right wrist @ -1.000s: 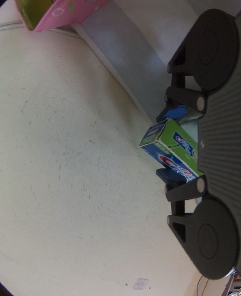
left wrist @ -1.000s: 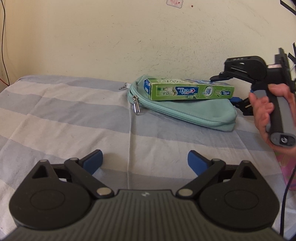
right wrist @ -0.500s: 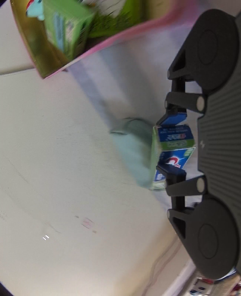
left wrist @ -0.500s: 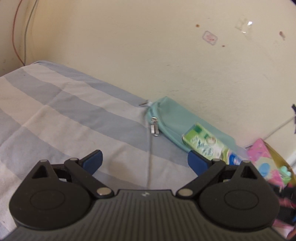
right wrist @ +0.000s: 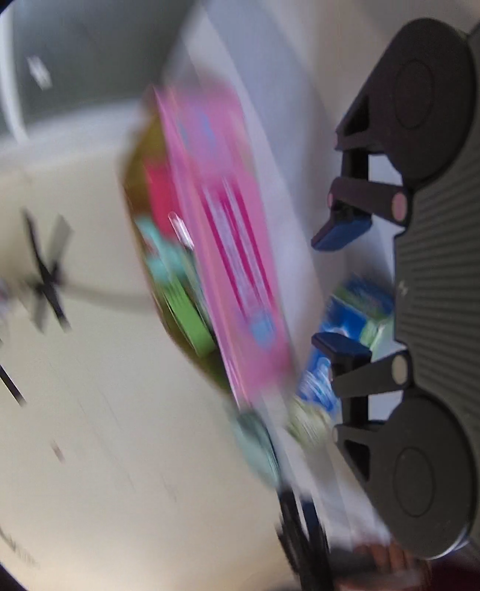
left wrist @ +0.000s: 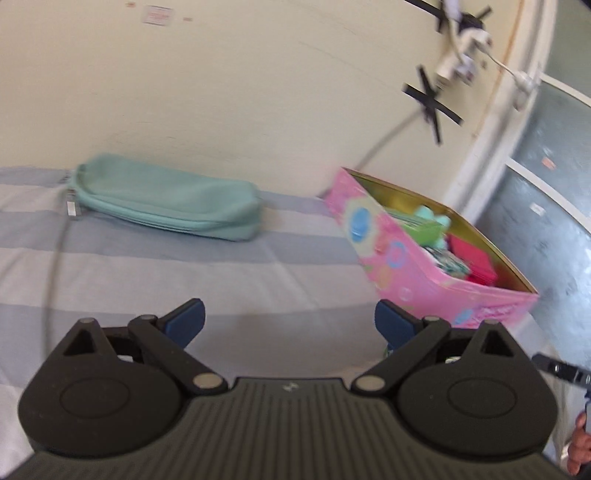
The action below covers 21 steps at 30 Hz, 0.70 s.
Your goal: Organize objects
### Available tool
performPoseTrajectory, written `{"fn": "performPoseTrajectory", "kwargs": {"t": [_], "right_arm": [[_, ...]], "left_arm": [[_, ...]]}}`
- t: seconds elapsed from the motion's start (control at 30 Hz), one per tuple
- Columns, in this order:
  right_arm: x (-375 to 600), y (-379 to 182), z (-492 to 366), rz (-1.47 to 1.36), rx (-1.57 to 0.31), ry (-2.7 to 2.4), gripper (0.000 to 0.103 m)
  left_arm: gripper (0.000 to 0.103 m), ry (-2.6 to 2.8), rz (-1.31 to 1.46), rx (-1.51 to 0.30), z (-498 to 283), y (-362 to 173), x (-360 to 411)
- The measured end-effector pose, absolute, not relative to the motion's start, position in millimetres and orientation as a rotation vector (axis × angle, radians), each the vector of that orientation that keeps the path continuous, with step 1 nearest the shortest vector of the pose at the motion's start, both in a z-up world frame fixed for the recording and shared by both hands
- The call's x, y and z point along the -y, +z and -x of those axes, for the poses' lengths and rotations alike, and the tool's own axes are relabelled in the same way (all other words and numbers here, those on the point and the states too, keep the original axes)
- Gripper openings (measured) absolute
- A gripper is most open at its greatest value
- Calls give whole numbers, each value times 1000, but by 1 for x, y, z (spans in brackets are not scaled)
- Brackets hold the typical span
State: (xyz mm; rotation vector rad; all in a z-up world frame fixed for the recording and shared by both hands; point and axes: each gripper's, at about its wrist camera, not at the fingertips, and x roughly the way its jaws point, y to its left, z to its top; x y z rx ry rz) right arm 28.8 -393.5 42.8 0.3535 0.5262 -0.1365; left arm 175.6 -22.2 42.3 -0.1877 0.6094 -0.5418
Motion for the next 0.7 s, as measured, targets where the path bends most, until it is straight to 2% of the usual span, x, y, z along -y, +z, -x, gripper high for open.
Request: {"fn": "performPoseTrajectory", "kwargs": {"t": [0.1, 0.37, 0.6, 0.67, 0.7], "right_arm": [[423, 44, -14, -440, -478, -79, 58], [375, 41, -17, -237, -515, 8, 82], [359, 27, -24, -109, -590, 24, 82], [357, 24, -27, -99, -601, 41, 78], [356, 22, -28, -93, -607, 53, 74]], "left_arm": [[100, -573, 126, -600, -166, 40, 48], [100, -626, 92, -642, -156, 37, 96], [95, -654, 44, -693, -155, 20, 129], [89, -701, 99, -719, -153, 17, 129], [82, -729, 119, -730, -152, 17, 129]]}}
